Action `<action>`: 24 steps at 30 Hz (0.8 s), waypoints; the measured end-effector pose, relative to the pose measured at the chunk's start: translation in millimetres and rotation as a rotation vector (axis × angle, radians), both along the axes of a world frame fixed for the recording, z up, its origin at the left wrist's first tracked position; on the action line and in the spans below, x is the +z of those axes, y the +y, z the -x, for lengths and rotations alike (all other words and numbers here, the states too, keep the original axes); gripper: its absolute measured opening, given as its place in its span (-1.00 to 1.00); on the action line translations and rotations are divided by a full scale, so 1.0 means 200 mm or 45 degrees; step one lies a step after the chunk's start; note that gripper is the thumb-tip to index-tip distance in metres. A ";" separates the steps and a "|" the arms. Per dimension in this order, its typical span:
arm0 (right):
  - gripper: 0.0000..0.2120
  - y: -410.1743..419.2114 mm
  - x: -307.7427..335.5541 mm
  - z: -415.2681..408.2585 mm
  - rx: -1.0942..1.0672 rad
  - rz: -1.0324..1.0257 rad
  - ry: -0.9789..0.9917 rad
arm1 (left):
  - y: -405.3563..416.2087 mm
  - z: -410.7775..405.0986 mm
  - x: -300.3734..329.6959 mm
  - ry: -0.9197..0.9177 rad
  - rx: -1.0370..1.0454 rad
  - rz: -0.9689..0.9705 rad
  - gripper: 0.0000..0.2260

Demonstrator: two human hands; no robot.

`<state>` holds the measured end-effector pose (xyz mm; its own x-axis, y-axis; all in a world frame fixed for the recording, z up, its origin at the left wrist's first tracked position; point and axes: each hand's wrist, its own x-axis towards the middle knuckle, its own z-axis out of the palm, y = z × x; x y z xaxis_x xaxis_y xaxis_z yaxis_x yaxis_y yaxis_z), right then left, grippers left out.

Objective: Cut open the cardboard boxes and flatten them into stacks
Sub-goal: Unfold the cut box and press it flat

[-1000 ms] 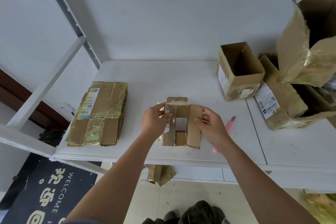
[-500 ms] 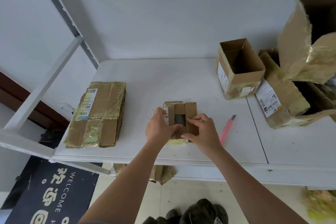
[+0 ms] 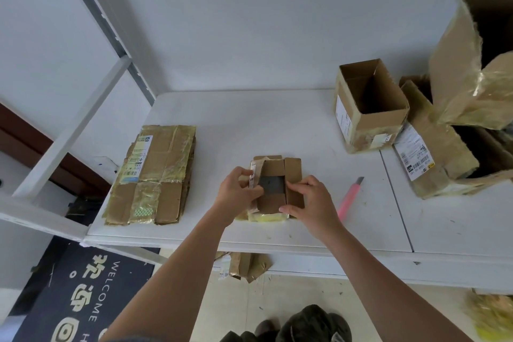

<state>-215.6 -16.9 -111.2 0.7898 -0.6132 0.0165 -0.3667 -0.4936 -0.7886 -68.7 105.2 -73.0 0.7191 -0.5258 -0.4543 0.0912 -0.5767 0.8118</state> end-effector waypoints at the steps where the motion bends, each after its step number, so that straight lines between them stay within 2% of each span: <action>1: -0.41 0.00 0.00 0.00 -0.004 -0.007 -0.008 | 0.01 -0.01 0.01 0.022 -0.006 0.015 -0.70; 4: -0.42 0.01 0.00 0.00 -0.002 -0.012 -0.009 | 0.01 -0.01 0.02 0.054 -0.027 0.032 -0.72; 8: -0.49 -0.01 0.05 0.00 0.011 0.143 0.082 | -0.01 0.04 0.04 -0.102 -0.093 -0.032 -0.62; 10: -0.47 -0.04 0.11 -0.03 -0.047 0.274 0.097 | -0.03 0.08 0.05 -0.192 -0.138 -0.006 -0.55; 13: -0.46 -0.10 0.20 -0.07 -0.172 0.253 0.133 | -0.04 0.11 0.07 -0.221 -0.207 0.036 -0.53; 17: -0.68 -0.11 0.23 -0.10 -0.239 0.151 0.187 | -0.08 0.14 0.11 -0.223 -0.229 -0.036 -0.54; 19: -0.71 -0.09 0.24 -0.10 -0.263 0.171 0.183 | -0.13 0.17 0.14 -0.342 -0.180 -0.055 -0.59; 22: -0.74 -0.04 0.26 -0.10 -0.334 0.206 0.145 | -0.18 0.20 0.14 -0.583 -0.022 0.046 -0.70; 24: -0.74 -0.03 0.25 -0.08 -0.353 0.187 0.116 | -0.18 0.21 0.14 -0.602 0.043 0.076 -0.76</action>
<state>-199.1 -22.4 -61.4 0.5956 -0.8012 0.0575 -0.5689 -0.4713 -0.6740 -109.8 70.0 -44.3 0.8567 -0.5140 -0.0430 -0.2783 -0.5309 0.8004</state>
